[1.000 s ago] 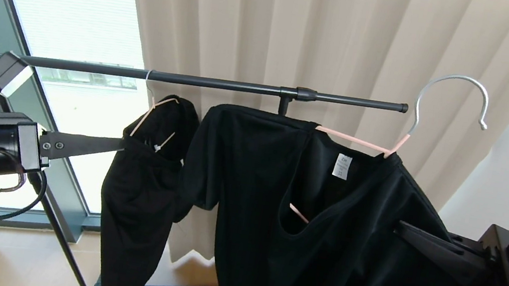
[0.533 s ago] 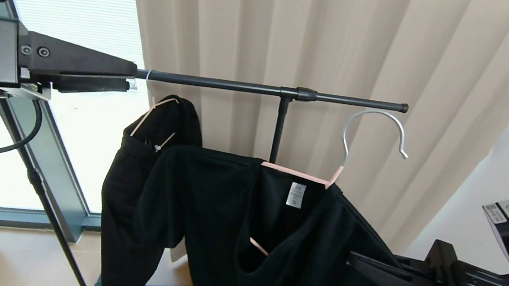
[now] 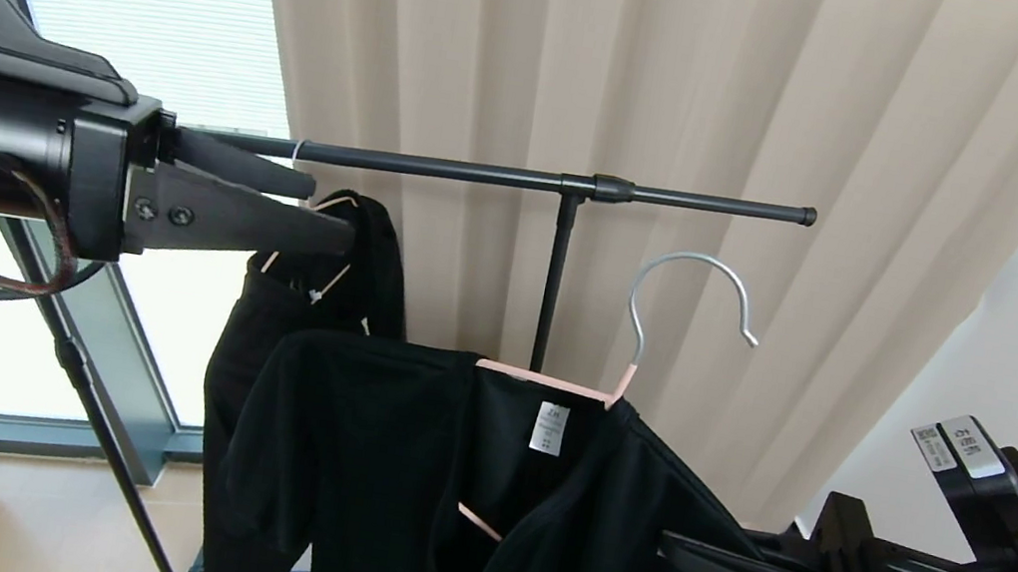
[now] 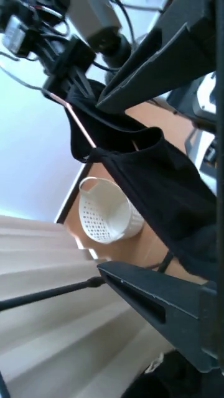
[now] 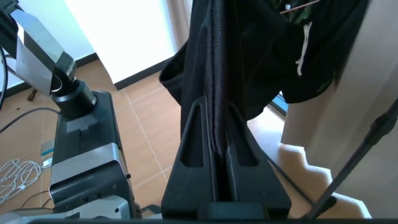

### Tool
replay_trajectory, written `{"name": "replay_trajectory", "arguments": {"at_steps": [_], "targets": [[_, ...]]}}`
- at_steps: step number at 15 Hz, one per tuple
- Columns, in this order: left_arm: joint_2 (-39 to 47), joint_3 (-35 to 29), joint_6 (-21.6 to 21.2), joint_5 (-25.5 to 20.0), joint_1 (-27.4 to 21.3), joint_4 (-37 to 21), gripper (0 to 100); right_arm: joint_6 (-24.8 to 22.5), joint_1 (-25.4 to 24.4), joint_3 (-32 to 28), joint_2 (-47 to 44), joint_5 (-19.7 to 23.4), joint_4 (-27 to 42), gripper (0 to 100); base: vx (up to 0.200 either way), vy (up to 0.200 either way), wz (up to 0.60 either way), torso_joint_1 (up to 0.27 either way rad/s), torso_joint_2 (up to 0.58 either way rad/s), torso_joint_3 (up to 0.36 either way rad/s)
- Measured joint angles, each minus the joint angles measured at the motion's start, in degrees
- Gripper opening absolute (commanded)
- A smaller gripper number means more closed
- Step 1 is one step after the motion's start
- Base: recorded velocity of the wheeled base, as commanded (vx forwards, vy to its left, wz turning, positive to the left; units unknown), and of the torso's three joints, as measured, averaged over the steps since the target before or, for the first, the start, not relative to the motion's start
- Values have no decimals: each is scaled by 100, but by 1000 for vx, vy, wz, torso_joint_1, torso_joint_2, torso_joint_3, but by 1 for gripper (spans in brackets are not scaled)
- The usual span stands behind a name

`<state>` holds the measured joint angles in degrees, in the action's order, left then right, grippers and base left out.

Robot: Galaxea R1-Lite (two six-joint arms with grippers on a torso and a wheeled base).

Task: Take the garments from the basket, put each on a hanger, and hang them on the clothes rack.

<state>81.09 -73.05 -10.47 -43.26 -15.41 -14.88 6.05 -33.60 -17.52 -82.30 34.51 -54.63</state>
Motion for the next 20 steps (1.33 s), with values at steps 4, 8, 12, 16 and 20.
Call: {"name": "replay_trajectory", "arguments": {"at_steps": [4, 8, 12, 16, 20], "targets": [[239, 76, -1629, -50, -245, -13, 100, -501, -46, -6, -172, 17, -2, 0, 0, 0, 0, 0, 0, 0], [610, 158, -2338, -892, -283, 13, 100, -816, -46, 16, -196, 288, 0, 0, 0, 0, 0, 0, 0, 0], [777, 404, -2801, -1096, -278, 13, 100, -840, -30, 35, -160, 296, -2, 0, 0, 0, 0, 0, 0, 0], [783, 627, -3096, -1125, -274, 6, 100, -856, -30, 10, -138, 299, -2, 0, 0, 0, 0, 0, 0, 0], [755, 933, -4006, -1131, -234, -20, 100, -883, -28, 2, -133, 299, -9, 0, 0, 0, 0, 0, 0, 0]]}}
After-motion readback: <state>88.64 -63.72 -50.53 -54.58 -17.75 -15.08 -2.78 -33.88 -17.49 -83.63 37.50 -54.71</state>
